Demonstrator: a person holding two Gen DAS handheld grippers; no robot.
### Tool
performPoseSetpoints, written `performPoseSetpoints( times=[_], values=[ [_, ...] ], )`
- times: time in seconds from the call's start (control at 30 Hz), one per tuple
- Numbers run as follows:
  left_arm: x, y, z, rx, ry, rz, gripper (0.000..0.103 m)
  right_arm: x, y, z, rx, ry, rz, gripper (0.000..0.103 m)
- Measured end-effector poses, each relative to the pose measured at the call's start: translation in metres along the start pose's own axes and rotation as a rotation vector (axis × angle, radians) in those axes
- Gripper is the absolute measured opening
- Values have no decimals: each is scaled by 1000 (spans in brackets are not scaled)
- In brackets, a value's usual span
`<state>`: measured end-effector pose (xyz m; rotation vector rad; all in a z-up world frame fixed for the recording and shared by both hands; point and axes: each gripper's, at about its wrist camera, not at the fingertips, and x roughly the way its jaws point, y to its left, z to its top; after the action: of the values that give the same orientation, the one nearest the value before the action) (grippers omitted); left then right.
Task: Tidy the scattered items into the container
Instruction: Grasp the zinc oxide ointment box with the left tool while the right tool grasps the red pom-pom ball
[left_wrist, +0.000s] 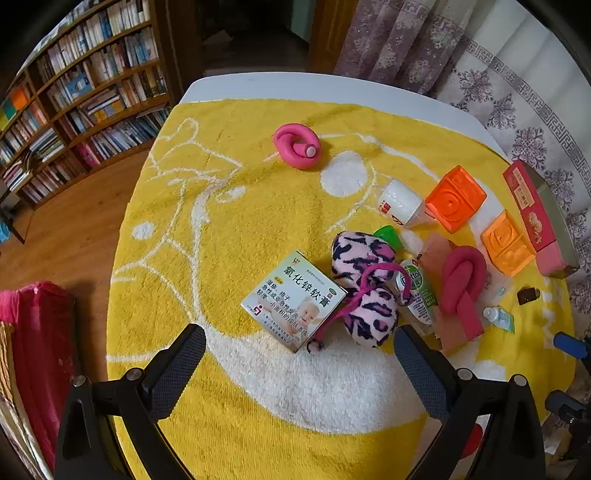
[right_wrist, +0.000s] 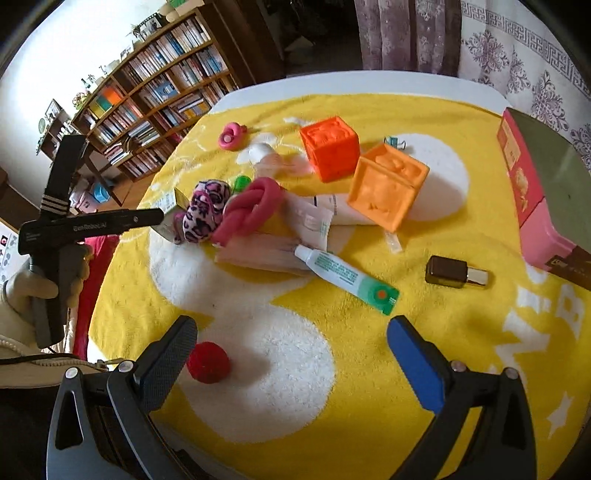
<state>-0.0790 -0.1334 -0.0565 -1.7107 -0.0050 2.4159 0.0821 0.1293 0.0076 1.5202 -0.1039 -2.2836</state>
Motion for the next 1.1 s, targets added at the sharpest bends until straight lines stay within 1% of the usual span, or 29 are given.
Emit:
performPoseSetpoints(
  times=[0.13,0.2,0.37,0.47,0.67,0.7,0.8,0.83,0.87,0.97,1.0,1.07,1.1],
  values=[
    [0,-4,0,49,-15,5,103,-1,6,0,-16,-6,-40,103],
    [-1,-4,0,61,-20,8,103,1,9,1,-23,9,-15,103],
    [2,6,3,22,-10,-2,103,15,15,-2,-38,83,-15,103],
    [1,11,5,1,-11,10,103,20,19,-5,-52,103,-19,103],
    [3,16,9,-5,-10,51,103,26,29,-7,-91,125,-17,103],
    [5,17,10,-20,-1,49,103,26,31,-7,-95,128,-19,103],
    [11,30,12,-114,32,33,102,28,33,-7,-106,135,-23,103],
    [13,33,12,-130,35,32,101,28,35,-7,-112,135,-23,103],
    [15,35,11,-136,37,24,97,28,37,-6,-117,135,-21,103],
    [18,32,10,-91,36,-4,96,30,44,-6,-144,133,-10,103],
    [20,29,9,-55,36,-24,96,30,45,-6,-150,134,-6,103],
    [24,24,8,-5,39,-23,96,34,49,-7,-163,138,3,103],
    [27,20,8,29,42,-27,94,35,51,-7,-166,143,7,103]
  ],
)
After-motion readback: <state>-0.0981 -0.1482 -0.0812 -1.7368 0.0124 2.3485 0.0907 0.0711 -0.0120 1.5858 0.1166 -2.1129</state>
